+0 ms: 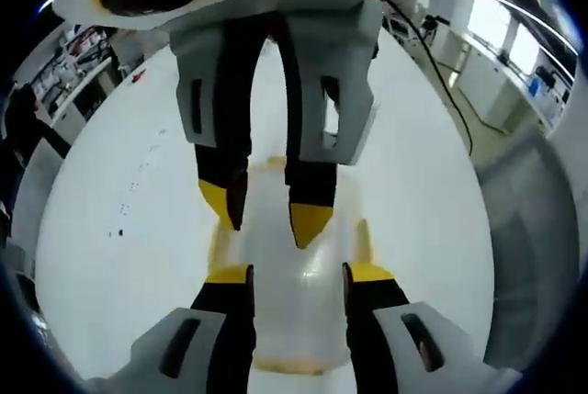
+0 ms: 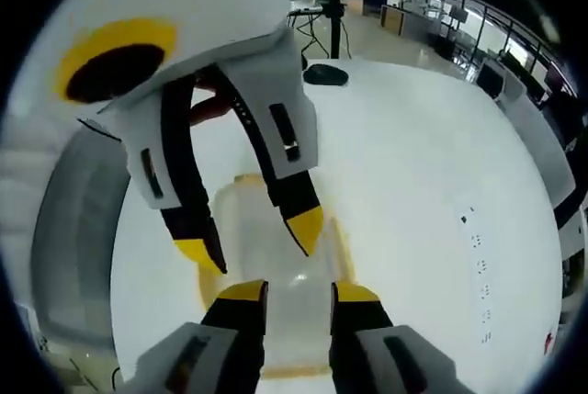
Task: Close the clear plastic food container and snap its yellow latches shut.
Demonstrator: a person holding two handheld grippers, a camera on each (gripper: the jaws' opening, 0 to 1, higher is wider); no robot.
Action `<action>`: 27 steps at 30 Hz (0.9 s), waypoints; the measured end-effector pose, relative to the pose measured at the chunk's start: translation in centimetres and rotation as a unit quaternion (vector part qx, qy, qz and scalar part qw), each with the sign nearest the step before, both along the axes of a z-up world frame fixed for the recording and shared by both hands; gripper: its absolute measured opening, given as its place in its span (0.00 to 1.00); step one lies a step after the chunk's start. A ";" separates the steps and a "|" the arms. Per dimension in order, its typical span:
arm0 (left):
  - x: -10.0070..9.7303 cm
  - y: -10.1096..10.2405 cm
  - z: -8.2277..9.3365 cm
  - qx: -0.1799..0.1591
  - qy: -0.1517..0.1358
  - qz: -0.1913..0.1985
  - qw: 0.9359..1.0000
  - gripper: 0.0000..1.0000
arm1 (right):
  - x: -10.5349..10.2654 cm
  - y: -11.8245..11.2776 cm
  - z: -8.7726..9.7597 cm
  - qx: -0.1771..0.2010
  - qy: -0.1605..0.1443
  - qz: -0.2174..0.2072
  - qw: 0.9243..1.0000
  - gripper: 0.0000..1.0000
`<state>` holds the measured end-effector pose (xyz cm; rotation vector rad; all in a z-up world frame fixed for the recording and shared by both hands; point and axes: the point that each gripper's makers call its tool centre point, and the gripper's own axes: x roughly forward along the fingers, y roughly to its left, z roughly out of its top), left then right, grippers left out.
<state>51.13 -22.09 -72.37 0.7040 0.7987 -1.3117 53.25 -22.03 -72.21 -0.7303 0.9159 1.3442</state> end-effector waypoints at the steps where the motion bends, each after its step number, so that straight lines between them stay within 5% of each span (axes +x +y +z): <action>1: 0.0 -0.1 0.0 -0.001 0.000 0.000 1.000 0.36 | 0.1 0.0 0.0 0.001 0.000 0.000 1.000 0.24; 27: -1.6 -0.3 -0.1 0.001 -0.009 -0.015 1.000 0.47 | 1.7 0.8 0.0 0.006 -0.019 0.011 1.000 0.31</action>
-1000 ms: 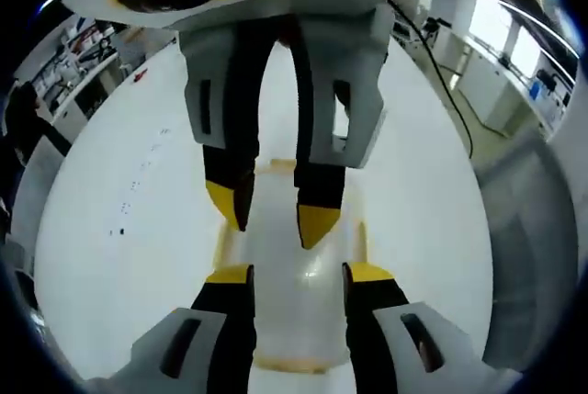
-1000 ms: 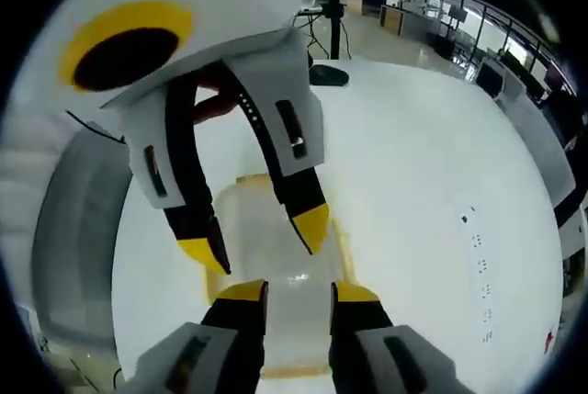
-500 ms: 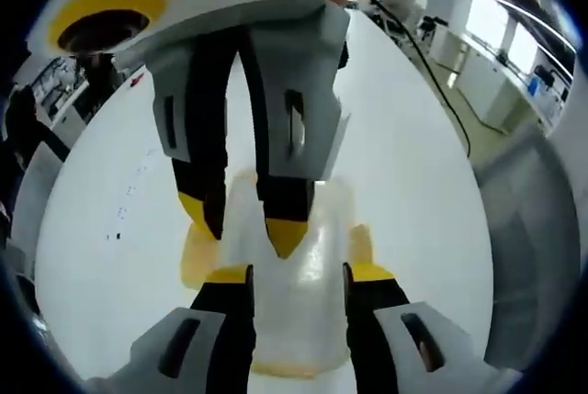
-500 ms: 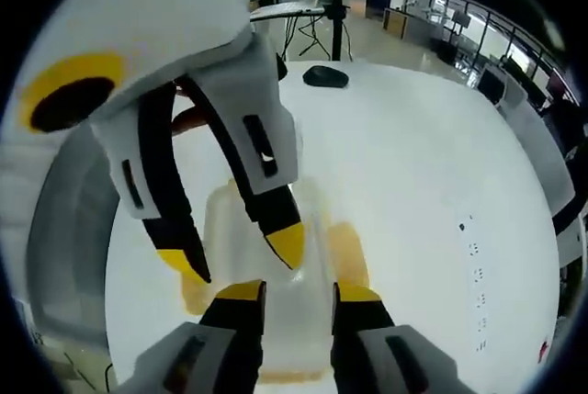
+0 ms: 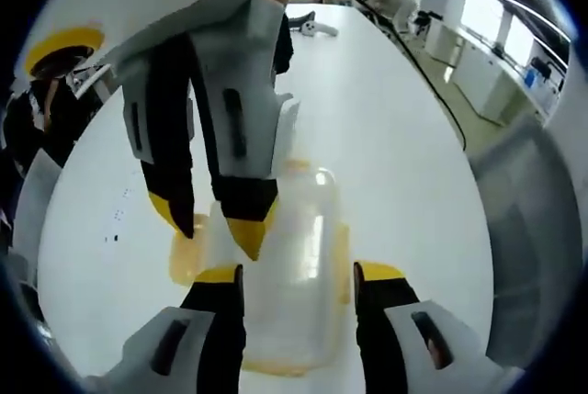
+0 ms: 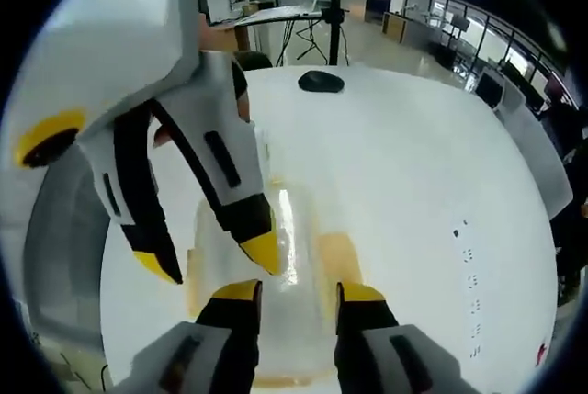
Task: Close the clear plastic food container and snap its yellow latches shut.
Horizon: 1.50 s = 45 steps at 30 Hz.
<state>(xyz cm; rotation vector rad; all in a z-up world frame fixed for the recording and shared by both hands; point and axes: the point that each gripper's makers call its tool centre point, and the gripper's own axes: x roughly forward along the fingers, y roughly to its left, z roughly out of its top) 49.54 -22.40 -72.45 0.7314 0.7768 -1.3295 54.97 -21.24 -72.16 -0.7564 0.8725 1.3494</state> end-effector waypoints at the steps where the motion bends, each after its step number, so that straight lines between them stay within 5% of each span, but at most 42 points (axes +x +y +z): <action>1: -0.1 0.0 0.0 0.000 -0.002 0.000 1.000 0.47 | 0.0 0.0 -0.1 -0.001 0.000 0.000 1.000 0.32; 9: -0.4 0.0 -0.3 0.001 -0.025 -0.007 1.000 0.50 | -0.1 -0.2 -0.7 -0.009 0.011 0.005 1.000 0.34; 20: -0.1 0.2 -1.0 0.006 -0.095 -0.014 0.995 0.47 | -0.3 -0.1 -0.9 -0.004 0.033 0.009 0.999 0.34; 42: 0.2 0.1 -1.2 0.010 -0.101 0.019 0.995 0.42 | -0.4 0.3 -1.5 -0.080 0.049 0.064 0.994 0.31; 43: 1.6 2.1 -1.1 0.058 -0.140 0.052 0.987 0.40 | -0.6 0.4 -1.6 -0.080 0.062 0.071 0.992 0.31; 44: 0.4 -0.2 -1.9 0.011 -0.106 0.020 0.994 0.40 | -0.4 0.5 -1.5 -0.083 0.062 0.060 0.993 0.30; 45: 0.6 0.3 -1.8 0.020 -0.110 0.028 0.993 0.40 | -0.7 0.4 -1.5 -0.090 0.069 0.075 0.991 0.30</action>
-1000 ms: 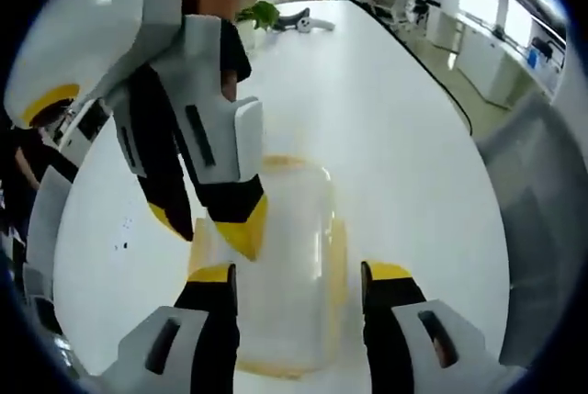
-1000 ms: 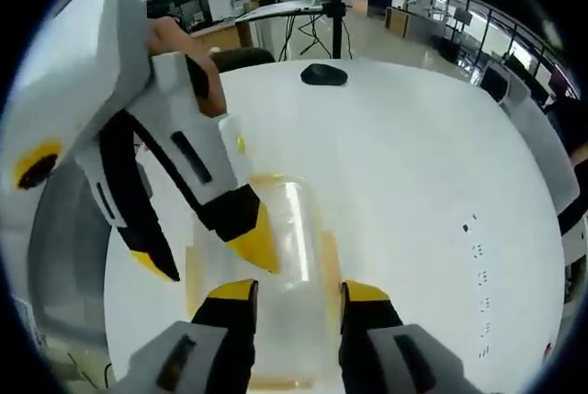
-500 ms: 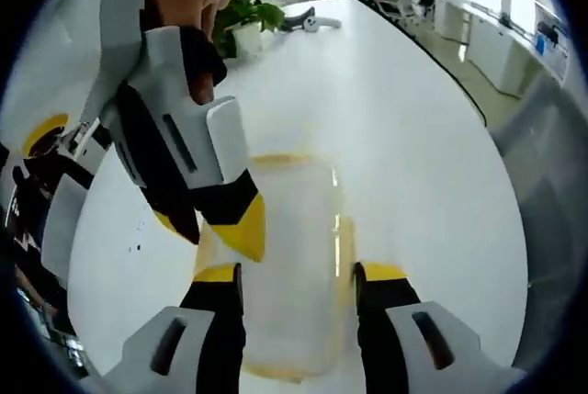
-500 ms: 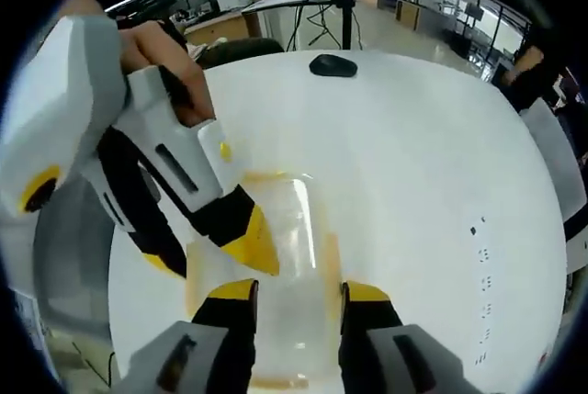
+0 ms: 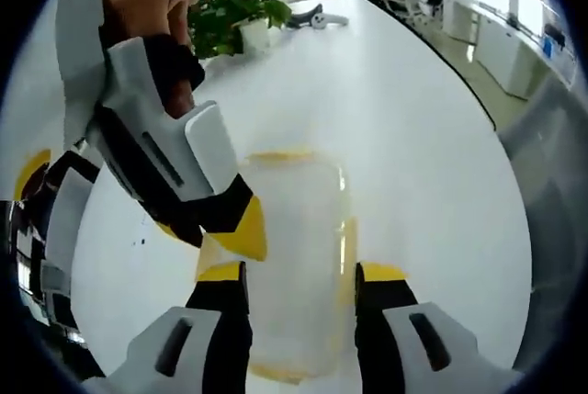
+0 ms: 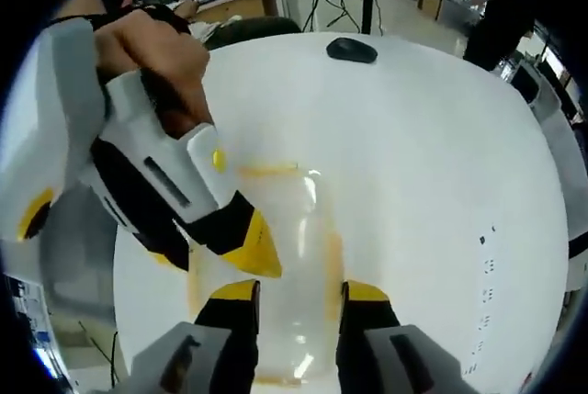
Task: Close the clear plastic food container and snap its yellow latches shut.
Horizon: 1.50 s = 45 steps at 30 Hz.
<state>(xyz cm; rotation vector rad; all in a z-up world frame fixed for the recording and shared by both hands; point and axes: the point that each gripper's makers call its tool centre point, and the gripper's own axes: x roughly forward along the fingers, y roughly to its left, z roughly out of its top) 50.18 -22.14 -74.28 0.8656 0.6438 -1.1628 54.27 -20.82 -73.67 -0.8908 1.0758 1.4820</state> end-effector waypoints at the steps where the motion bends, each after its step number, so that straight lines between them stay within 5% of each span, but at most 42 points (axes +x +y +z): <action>1: -0.2 0.1 0.2 0.001 0.001 -0.004 1.000 0.40 | -0.2 0.0 -0.1 -0.006 0.011 -0.004 1.000 0.30; 3: -0.4 0.4 0.6 -0.003 0.002 -0.004 1.000 0.40 | -0.1 -0.6 -0.3 -0.003 0.037 -0.016 0.999 0.29; 33: -1.3 -0.2 0.9 -0.006 0.006 -0.039 0.999 0.49 | 0.2 0.2 0.3 0.029 -0.002 -0.060 0.998 0.38; 45: -1.5 0.3 2.3 0.004 0.007 -0.054 0.999 0.53 | 0.1 -2.8 1.5 0.029 -0.018 -0.079 0.996 0.38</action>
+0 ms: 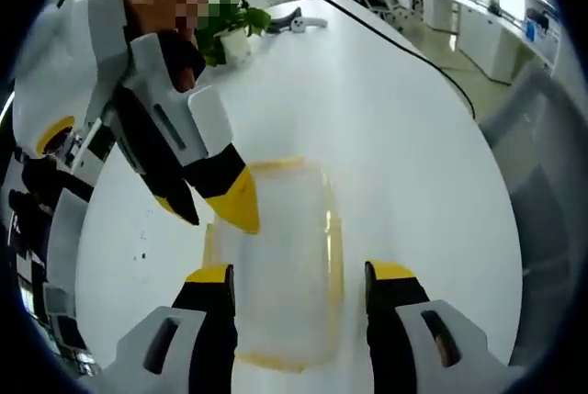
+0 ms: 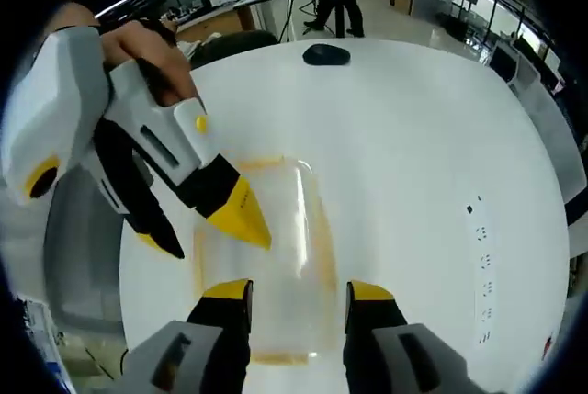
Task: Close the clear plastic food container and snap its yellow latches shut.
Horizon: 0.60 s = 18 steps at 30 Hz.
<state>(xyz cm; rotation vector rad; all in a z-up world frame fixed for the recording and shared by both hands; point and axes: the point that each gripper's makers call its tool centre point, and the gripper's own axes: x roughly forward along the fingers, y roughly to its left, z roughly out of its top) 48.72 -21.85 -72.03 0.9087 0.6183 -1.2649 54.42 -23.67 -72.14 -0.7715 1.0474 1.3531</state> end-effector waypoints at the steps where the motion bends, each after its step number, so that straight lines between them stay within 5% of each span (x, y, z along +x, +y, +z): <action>1: 0.0 0.1 0.1 0.001 0.000 -0.001 1.000 0.53 | -0.2 -0.3 -0.1 -0.003 0.000 0.002 1.000 0.38; 18: 0.9 2.4 0.4 0.034 0.003 0.002 0.999 0.69 | -2.4 -1.5 0.7 -0.003 -0.013 0.009 1.000 0.50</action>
